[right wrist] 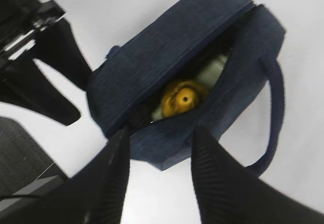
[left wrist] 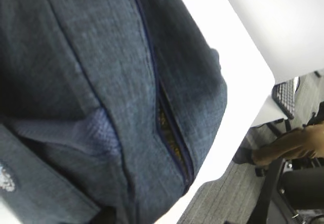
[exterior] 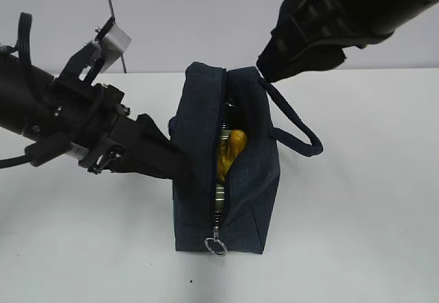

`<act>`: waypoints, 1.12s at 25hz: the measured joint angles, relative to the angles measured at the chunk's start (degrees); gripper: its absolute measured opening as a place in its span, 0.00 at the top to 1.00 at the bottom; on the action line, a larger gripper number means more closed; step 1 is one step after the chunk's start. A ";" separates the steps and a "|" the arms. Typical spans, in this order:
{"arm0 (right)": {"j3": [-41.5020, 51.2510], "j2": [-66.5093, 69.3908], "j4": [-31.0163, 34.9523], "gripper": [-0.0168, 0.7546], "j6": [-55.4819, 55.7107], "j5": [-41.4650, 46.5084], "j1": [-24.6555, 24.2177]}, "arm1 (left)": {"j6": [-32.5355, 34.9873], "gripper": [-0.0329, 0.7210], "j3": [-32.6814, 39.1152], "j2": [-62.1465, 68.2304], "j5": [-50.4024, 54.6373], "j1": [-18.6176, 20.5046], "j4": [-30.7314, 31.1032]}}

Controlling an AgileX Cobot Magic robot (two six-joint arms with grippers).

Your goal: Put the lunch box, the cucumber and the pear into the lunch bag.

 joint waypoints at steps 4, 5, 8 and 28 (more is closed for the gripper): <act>1.32 -1.91 6.58 0.57 -3.07 3.50 0.00 | 0.02 0.45 -0.04 0.00 -0.08 0.00 2.53; 2.18 -2.30 8.33 0.57 -3.56 3.62 0.00 | 0.02 0.45 -0.04 0.00 -0.27 0.00 2.85; 5.45 -4.01 13.17 0.57 -5.26 3.75 0.00 | 0.08 0.47 -0.04 0.00 -1.71 -0.79 3.11; 20.46 -8.04 20.52 0.57 -12.57 2.00 0.00 | -0.32 0.78 -0.06 3.12 -10.68 -4.82 2.85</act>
